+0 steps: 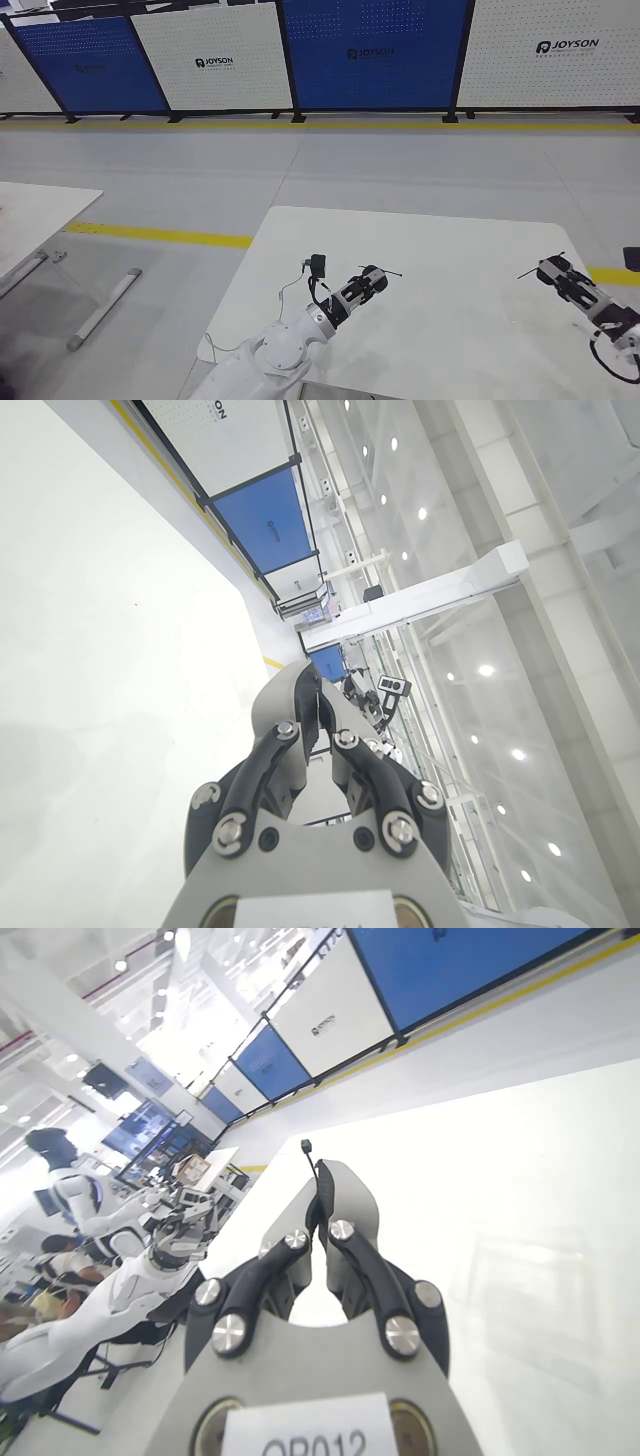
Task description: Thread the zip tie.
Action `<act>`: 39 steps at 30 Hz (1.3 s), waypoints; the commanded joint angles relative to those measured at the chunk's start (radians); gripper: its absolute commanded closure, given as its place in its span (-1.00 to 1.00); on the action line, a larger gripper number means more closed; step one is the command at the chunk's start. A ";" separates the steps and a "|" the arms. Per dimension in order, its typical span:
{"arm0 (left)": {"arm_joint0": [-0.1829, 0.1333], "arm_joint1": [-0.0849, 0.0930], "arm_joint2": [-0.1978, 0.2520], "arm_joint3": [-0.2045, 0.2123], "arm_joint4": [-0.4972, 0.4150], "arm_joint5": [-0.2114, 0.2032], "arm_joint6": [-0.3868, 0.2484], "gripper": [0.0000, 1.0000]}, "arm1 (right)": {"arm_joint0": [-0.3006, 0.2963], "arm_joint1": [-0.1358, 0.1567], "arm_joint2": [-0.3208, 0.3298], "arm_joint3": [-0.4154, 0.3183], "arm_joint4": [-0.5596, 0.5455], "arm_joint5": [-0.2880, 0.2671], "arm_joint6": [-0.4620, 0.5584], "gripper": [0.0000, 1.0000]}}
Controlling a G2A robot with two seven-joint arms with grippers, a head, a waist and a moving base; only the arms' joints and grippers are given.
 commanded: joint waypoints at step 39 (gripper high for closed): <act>0.000 0.000 0.000 0.000 0.000 0.000 0.000 1.00 | 0.755 -0.058 -0.612 0.544 -0.510 0.435 0.692 1.00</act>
